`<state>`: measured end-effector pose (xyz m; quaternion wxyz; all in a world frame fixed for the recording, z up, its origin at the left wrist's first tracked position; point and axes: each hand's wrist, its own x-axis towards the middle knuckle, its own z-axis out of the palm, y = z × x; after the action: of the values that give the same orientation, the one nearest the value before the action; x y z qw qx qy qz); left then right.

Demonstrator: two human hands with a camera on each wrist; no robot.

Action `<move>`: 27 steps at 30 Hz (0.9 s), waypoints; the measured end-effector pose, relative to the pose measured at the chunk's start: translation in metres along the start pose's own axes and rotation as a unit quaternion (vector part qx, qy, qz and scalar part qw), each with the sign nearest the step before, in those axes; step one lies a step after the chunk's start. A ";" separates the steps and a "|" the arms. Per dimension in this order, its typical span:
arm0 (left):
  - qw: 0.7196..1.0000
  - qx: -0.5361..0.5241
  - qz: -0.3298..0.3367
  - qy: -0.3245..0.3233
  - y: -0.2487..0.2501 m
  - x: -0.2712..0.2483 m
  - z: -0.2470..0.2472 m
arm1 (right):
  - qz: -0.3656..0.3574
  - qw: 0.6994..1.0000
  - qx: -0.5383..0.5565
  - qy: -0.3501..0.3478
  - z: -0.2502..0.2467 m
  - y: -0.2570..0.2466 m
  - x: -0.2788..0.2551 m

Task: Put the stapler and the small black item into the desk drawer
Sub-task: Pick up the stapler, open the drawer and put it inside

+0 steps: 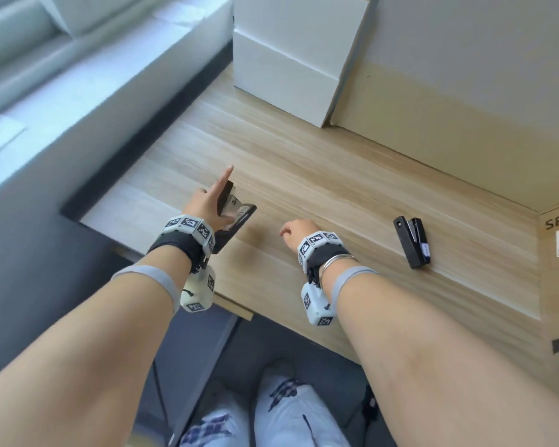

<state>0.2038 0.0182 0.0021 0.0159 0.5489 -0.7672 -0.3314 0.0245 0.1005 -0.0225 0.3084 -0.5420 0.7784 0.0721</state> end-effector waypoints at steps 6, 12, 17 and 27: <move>0.997 0.036 -0.040 0.060 -0.061 -0.044 -0.027 | 0.012 1.000 -0.011 0.006 0.020 -0.045 -0.002; 0.990 0.003 -0.088 0.110 -0.123 -0.092 -0.045 | 0.028 0.999 -0.011 0.039 0.046 -0.078 -0.001; 0.984 -0.018 -0.127 0.126 -0.174 -0.131 -0.040 | 0.031 0.992 0.003 0.126 0.084 -0.098 -0.001; 0.972 0.000 -0.228 0.054 -0.253 -0.142 0.041 | 0.035 0.974 0.012 0.225 0.125 -0.104 0.012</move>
<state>0.4548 0.1142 -0.1146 -0.0190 0.7267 -0.6197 -0.2958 0.1648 0.1052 -0.1058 0.1288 -0.5135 0.8469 -0.0502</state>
